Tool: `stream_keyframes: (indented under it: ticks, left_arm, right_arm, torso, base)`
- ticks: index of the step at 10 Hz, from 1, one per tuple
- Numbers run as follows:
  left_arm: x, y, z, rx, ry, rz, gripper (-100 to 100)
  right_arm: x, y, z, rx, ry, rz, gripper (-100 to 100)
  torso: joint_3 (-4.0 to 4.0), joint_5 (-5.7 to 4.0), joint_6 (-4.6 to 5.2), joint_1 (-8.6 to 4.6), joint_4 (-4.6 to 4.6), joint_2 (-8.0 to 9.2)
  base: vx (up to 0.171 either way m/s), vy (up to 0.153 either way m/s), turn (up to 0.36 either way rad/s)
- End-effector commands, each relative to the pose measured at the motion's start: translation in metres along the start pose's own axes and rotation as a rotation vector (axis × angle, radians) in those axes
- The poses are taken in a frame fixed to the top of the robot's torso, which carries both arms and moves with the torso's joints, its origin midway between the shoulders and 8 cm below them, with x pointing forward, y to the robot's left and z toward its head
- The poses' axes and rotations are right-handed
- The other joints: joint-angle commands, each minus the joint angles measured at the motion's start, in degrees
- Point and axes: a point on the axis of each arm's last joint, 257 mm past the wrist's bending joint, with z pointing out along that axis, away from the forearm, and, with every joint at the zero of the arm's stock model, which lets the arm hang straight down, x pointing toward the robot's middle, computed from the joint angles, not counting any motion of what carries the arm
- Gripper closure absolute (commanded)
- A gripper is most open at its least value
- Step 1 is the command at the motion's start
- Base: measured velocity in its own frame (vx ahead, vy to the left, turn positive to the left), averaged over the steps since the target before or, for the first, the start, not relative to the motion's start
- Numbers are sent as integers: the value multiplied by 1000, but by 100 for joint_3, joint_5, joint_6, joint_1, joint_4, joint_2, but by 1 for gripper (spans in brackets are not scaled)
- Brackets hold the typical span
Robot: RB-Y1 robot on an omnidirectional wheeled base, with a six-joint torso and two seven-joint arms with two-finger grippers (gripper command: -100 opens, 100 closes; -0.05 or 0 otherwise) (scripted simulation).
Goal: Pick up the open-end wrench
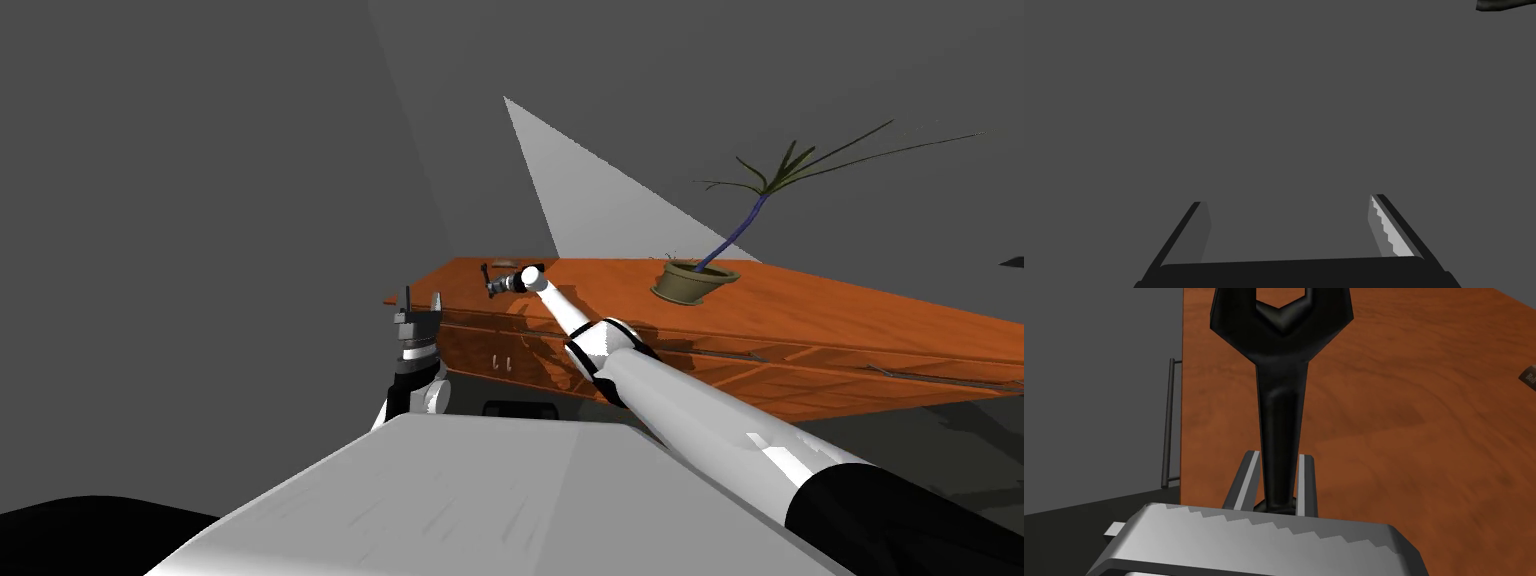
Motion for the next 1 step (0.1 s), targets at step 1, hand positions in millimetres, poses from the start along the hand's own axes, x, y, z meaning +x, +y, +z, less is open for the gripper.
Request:
stream_keyframes:
  ticks: [1]
  left_arm:
    - [0, 0, 0, 0, 0, 0, 0]
  right_arm:
    - [0, 0, 0, 0, 0, 0, 0]
  torso:
    - [0, 0, 0, 0, 0, 0]
  base:
    - [-1, 8, 4]
